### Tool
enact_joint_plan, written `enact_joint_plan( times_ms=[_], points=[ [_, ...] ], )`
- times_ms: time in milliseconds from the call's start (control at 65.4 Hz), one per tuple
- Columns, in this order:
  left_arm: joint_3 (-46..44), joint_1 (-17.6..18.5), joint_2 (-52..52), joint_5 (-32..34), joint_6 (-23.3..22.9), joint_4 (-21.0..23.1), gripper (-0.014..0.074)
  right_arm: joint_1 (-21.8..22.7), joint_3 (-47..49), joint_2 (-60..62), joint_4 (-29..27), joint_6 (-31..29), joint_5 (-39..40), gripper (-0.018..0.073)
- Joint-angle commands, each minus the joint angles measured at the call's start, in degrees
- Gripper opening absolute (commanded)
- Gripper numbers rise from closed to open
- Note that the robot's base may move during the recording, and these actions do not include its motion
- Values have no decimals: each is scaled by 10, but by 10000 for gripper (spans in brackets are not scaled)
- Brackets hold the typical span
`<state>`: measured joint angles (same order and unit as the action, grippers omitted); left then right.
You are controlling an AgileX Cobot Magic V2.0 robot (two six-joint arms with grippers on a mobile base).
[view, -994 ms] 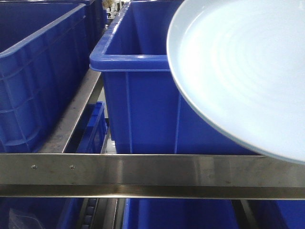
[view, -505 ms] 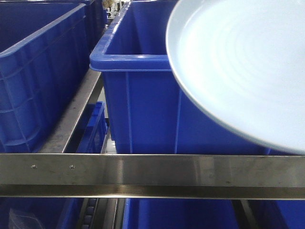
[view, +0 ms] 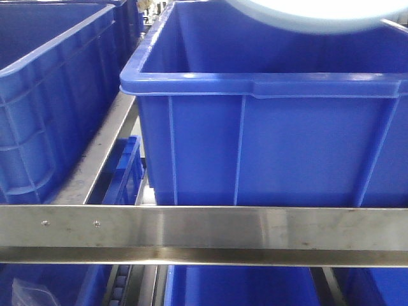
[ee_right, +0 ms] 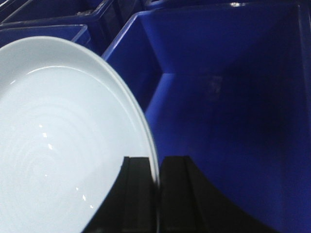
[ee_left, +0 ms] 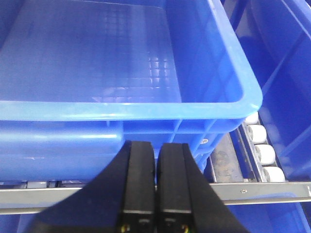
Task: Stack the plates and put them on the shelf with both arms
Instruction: 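Lower the plate stack into the blue bin and open the right gripper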
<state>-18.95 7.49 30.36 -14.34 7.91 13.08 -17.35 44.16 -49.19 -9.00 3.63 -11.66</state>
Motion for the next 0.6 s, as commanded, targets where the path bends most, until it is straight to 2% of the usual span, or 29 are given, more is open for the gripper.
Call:
enact_joint_plan(
  times_ms=[0, 229, 306, 444, 490, 581],
  points=[
    [-17, 3, 5, 49, -1, 2, 87, 3, 59, -53, -6, -1, 84, 15],
    [-17, 3, 5, 49, -1, 2, 87, 25, 146, -177, -6, -2, 96, 39],
    [-17, 3, 5, 49, -1, 2, 87, 38, 163, -204, -6, -2, 95, 148],
    [-17, 3, 5, 49, -1, 2, 87, 59, 177, -231, -6, -2, 98, 483],
    [-17, 3, 5, 49, -1, 2, 87, 63, 177, -232, -6, -2, 96, 511],
    [-17, 3, 5, 49, -1, 2, 87, 67, 177, -232, -6, -2, 79, 490]
  ],
)
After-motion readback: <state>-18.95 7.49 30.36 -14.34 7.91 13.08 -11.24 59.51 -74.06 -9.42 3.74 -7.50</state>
